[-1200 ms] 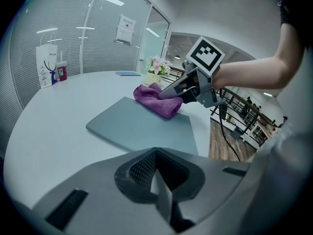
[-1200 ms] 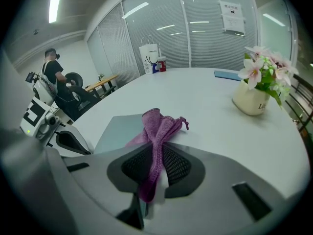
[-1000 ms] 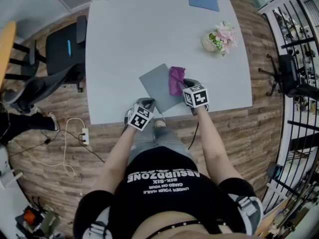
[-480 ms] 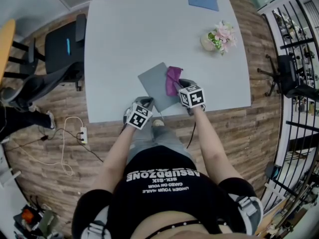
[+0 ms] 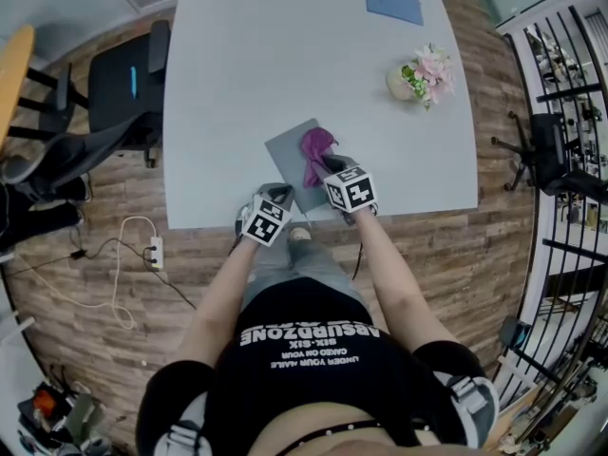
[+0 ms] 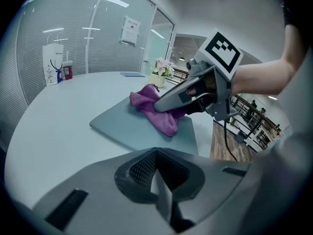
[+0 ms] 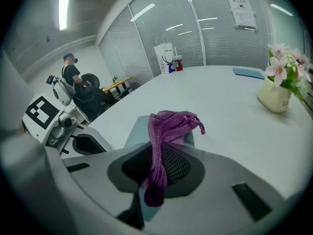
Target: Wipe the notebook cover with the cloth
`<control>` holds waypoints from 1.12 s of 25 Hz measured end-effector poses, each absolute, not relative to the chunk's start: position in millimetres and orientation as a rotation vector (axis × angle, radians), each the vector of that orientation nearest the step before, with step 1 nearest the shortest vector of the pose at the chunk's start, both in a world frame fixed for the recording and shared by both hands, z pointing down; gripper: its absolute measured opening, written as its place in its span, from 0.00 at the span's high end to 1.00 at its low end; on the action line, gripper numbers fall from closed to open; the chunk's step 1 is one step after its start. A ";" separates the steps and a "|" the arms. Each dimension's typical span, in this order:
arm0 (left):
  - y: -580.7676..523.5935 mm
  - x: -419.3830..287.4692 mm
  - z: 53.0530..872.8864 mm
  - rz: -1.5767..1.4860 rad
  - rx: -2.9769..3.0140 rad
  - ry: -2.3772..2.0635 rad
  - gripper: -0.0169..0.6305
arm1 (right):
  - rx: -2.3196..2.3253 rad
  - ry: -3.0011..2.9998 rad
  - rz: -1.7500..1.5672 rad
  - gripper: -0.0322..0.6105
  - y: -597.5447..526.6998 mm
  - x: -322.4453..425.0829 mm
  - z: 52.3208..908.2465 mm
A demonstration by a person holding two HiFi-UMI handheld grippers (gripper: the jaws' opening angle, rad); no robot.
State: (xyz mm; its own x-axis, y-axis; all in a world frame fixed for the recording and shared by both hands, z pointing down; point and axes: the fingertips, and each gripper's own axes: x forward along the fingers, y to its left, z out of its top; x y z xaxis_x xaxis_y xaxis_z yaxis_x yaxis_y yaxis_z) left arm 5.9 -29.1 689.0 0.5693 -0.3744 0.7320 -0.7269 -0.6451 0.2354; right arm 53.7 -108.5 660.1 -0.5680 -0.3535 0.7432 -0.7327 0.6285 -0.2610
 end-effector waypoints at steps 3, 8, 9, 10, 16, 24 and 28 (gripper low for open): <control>-27.4 4.6 690.5 0.894 2.271 -0.884 0.95 | 0.830 -2.199 0.743 0.84 -105.5 43.6 660.1; -23.5 0.5 690.7 0.897 2.259 -0.893 0.95 | 0.785 -2.214 0.733 0.84 -97.5 30.0 658.8; -23.0 0.1 690.5 0.895 2.256 -0.895 0.95 | 0.776 -2.214 0.730 0.84 -95.7 27.8 658.7; -22.5 -0.4 690.7 0.895 2.254 -0.898 0.95 | 0.767 -2.217 0.730 0.84 -93.8 25.7 658.6; -20.8 -3.6 693.1 0.895 2.239 -0.909 0.95 | 0.710 -2.241 0.751 0.84 -78.9 11.5 658.7; -15.4 -16.0 691.6 0.863 2.210 -0.946 0.95 | 0.638 -2.260 0.772 0.84 -51.0 6.2 657.1; -14.8 -23.0 693.3 0.865 2.193 -0.969 0.95 | 0.646 -2.270 0.793 0.84 -39.9 7.3 658.7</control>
